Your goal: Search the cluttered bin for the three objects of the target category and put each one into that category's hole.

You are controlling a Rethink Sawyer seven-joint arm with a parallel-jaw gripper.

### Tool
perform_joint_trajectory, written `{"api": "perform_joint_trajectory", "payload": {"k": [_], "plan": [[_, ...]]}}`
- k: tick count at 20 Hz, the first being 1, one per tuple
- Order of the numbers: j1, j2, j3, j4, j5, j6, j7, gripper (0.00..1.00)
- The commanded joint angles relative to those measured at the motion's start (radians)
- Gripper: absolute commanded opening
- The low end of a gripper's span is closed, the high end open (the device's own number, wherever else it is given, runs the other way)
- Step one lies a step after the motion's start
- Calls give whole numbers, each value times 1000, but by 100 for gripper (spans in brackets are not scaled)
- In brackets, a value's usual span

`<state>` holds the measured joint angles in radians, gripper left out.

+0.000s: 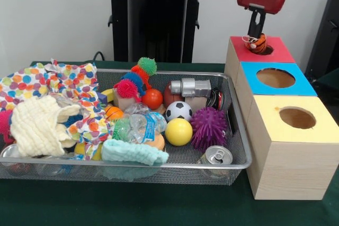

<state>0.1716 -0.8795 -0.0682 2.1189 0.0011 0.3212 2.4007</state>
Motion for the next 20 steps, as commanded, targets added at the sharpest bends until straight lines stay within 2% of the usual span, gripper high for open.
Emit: {"api": "perform_joint_trajectory", "payload": {"k": [1, 7, 15, 20], "plan": [[42, 138, 39, -66, 36, -89, 153, 0], [51, 228, 45, -106, 57, -168, 156, 0], [64, 225, 32, -119, 78, -147, 136, 0], [40, 216, 40, -131, 80, -111, 114, 0]]}}
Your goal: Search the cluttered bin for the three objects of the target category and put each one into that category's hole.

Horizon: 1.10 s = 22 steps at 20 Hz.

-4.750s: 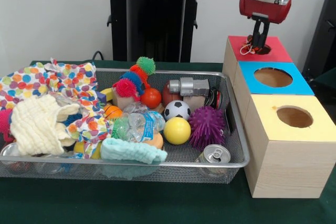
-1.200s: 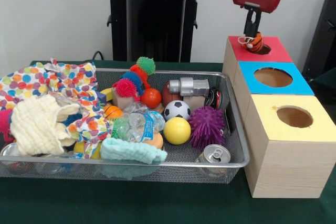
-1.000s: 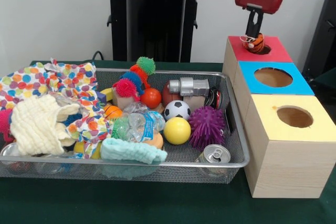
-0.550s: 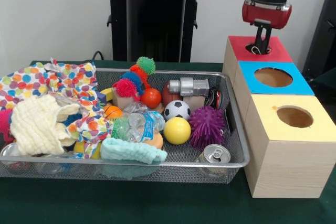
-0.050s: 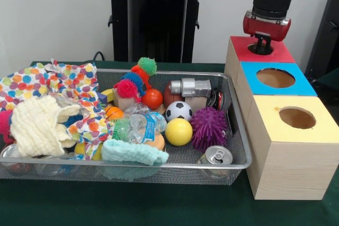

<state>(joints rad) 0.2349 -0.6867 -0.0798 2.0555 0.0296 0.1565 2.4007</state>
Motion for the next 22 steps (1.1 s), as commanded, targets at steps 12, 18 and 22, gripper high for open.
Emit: {"api": "perform_joint_trajectory", "payload": {"k": [12, 18, 22], "plan": [[-50, -269, 50, -110, 51, 447, 66, 0], [-52, -318, 45, -136, 34, 473, 60, 0], [-78, -334, 52, -141, 31, 459, 40, 0]]}}
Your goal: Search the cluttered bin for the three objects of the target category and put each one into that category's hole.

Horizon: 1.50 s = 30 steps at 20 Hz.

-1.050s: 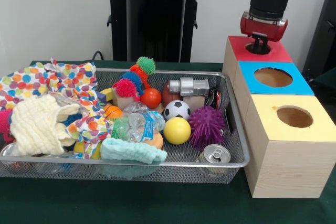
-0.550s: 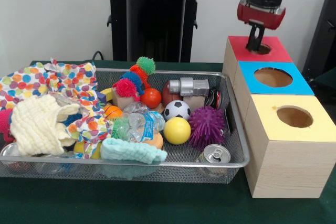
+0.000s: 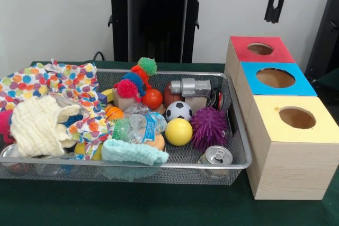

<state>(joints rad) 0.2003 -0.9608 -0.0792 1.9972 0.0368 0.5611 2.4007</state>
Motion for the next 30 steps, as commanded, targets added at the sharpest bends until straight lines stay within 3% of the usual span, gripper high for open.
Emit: {"api": "perform_joint_trajectory", "payload": {"k": [1, 9, 13, 16, 21, 30], "plan": [[-56, -64, 52, -83, 16, 43, 23, 0], [-133, -69, 51, -87, -52, -12, -60, 0], [-268, -22, 139, -31, -42, -130, -128, 0], [-319, -17, 157, -36, -71, -134, -150, 0], [-358, -26, 178, -45, -107, -124, -153, 0], [-344, -20, 170, -97, -169, -75, -113, 0]]}}
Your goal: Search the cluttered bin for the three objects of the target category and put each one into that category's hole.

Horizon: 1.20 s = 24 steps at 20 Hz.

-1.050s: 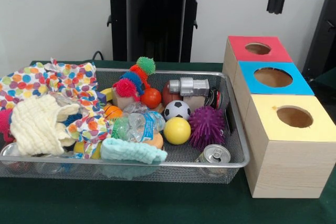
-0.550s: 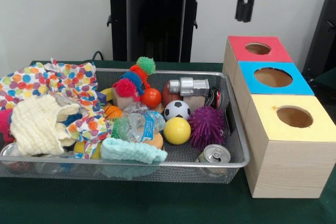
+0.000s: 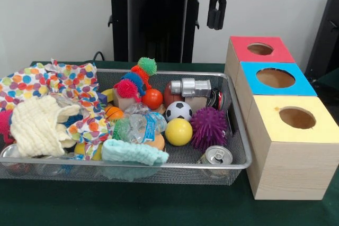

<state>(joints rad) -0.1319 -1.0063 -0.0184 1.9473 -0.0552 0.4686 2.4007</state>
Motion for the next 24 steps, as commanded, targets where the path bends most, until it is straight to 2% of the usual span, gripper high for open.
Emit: {"api": "perform_joint_trajectory", "payload": {"k": [1, 12, 24], "plan": [[-11, 26, 109, -49, -81, 23, -109, 0], [-12, 25, 115, -69, -116, 59, -87, 0], [-19, 25, 121, -77, -118, 80, -84, 0]]}}
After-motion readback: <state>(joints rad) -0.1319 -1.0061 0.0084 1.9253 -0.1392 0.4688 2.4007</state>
